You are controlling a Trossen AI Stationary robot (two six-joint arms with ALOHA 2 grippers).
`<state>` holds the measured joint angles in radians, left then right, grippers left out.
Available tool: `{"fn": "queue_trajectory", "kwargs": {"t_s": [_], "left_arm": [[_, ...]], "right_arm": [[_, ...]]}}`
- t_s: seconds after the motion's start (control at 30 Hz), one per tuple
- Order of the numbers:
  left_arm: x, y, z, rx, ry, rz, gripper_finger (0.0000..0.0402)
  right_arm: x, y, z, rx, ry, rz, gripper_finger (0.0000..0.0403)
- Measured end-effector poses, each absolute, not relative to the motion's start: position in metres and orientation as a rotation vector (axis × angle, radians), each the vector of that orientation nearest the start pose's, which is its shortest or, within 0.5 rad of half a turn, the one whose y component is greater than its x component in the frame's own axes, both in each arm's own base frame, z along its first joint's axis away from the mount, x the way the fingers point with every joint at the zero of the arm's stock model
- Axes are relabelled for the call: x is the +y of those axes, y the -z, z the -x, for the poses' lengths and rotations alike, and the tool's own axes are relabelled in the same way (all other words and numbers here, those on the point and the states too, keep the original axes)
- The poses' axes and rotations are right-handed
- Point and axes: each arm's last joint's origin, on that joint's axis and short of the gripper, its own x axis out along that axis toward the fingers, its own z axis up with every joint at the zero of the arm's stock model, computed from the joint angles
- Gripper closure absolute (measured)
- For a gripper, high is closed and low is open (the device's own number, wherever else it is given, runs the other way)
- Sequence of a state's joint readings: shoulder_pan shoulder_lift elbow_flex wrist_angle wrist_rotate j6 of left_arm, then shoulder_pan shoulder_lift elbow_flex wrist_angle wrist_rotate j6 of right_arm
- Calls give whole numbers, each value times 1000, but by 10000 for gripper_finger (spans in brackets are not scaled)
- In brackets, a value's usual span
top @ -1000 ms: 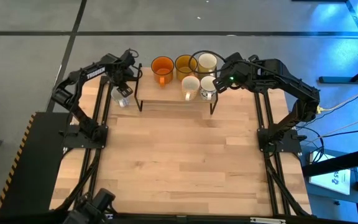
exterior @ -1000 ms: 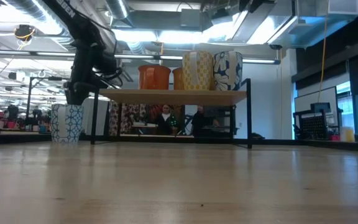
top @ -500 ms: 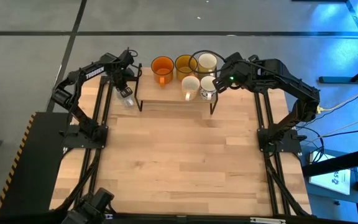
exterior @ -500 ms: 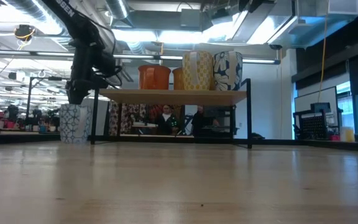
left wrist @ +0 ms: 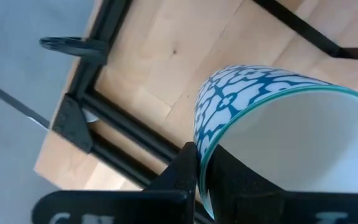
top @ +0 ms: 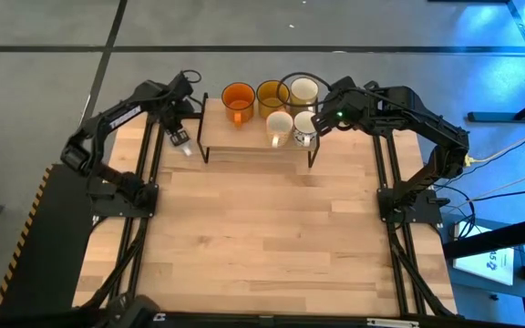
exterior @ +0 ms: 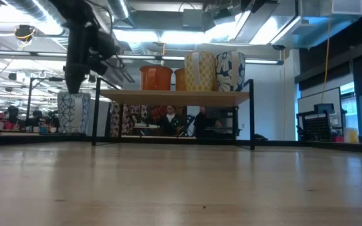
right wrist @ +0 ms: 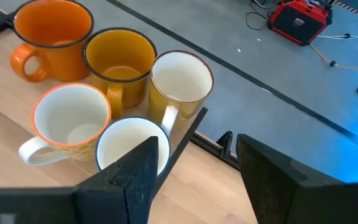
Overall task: Place coffee mugs
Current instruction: Put the blue patterned mug on the shelf
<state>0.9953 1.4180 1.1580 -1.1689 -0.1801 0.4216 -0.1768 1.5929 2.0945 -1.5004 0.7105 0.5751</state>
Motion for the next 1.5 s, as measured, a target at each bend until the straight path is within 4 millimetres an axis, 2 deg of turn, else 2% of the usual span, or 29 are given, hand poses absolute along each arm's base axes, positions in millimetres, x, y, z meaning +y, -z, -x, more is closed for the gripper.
{"fn": "queue_trajectory", "kwargs": {"t_s": [0.23,0.47,0.77,1.0,1.1,1.2,1.5], "left_arm": [[181,-291,-121,1492,-671,186,389],[147,-317,-114,1424,-603,139,389],[113,-381,-114,1288,-553,63,389],[91,-430,-119,1052,-471,30,389],[87,-445,-129,954,-443,21,389],[85,-453,-147,927,-395,20,389],[95,-459,-231,949,-342,34,389]], "right_arm": [[-64,-463,-254,715,1040,-237,198],[-64,-463,-254,717,1035,-239,198],[-64,-463,-254,717,1035,-239,198],[-64,-463,-254,717,1035,-239,198],[-64,-463,-254,722,1035,-235,198],[-64,-462,-254,738,1025,-213,198],[-64,-461,-251,820,989,-118,198]]}}
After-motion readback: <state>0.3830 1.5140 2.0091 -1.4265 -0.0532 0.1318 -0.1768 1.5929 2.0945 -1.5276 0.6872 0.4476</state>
